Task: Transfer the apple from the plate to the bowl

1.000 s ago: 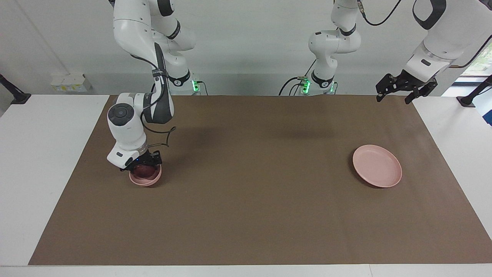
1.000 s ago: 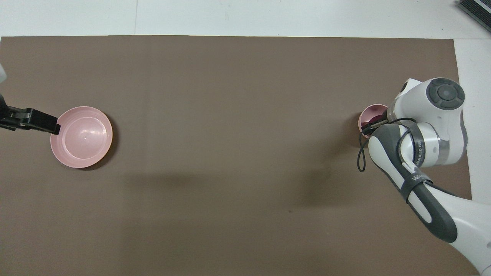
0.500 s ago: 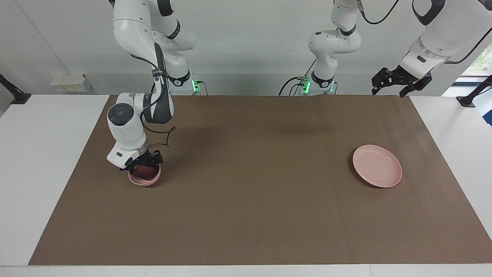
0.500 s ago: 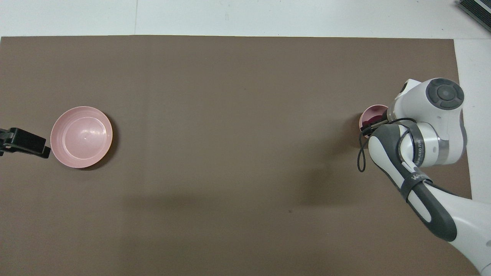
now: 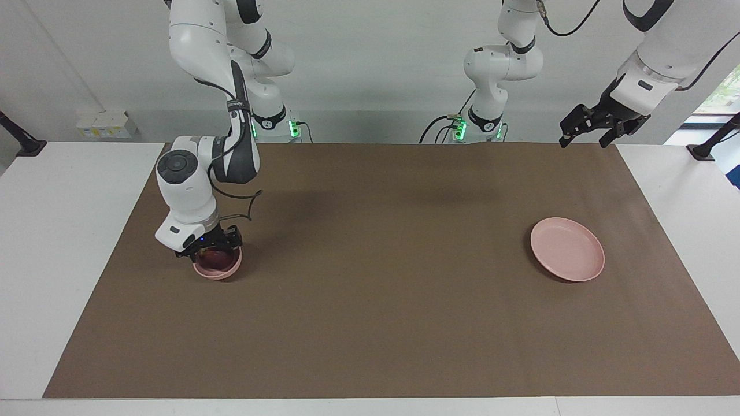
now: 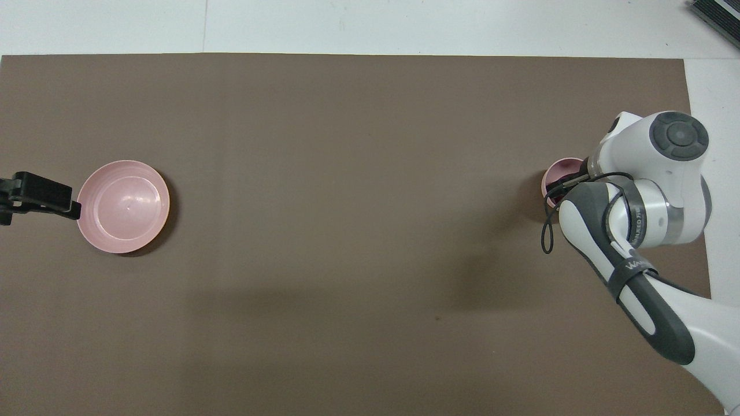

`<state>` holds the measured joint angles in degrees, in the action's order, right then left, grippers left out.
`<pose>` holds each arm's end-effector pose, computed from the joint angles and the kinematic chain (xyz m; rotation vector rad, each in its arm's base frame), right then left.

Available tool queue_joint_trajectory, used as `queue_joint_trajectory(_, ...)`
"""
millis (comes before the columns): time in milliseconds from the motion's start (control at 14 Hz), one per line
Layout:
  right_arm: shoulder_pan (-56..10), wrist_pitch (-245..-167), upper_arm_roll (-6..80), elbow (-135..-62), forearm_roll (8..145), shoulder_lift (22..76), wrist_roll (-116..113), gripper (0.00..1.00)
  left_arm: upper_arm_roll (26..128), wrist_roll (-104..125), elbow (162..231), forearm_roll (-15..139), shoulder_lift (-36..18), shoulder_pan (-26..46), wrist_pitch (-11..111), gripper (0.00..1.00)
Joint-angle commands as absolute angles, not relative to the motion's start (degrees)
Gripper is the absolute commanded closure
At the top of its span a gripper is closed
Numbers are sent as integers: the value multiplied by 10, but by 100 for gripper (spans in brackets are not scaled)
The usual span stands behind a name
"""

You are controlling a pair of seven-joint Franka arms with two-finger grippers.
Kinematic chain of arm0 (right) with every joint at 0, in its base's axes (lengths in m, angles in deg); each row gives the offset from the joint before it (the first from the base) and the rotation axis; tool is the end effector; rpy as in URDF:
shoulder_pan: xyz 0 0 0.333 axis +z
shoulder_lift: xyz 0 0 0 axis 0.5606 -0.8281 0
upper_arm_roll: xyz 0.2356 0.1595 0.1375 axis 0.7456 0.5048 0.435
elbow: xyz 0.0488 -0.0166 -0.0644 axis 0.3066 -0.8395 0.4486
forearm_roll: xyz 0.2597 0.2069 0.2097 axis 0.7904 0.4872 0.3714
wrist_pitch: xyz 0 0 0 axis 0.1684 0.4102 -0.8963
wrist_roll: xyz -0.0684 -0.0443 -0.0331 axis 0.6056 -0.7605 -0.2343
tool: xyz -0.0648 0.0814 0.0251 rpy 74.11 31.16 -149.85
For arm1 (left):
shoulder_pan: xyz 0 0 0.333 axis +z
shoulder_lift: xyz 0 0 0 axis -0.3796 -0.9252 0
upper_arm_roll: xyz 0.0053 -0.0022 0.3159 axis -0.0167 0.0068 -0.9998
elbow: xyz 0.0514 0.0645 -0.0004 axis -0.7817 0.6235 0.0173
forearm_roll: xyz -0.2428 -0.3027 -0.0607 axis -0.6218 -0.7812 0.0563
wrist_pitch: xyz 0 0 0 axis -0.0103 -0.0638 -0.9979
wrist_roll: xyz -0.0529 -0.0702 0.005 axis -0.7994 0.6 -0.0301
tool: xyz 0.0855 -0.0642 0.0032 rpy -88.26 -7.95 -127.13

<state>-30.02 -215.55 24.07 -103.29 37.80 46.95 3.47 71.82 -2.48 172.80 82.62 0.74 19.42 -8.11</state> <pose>0.6248 -0.0202 0.3538 2.9635 0.4219 0.0154 0.5383 -0.0188 0.6427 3.0612 0.0181 -0.1548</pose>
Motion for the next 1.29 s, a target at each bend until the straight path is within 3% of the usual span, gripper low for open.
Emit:
queue_joint_trajectory(0, -301, -2097, 245, -1013, 383, 506, 35, 0, 701, -17, 1715, 831, -2, 179, -74, 0)
queue_joint_trajectory(643, -294, -1944, 246, -980, 443, 626, -52, 0, 701, -15, 1720, 855, 3, 187, -74, 0)
queue_joint_trajectory(1214, -303, -1749, 236, -855, 473, 660, -52, 0, 700, -14, 1722, 855, 5, 187, -80, 0)
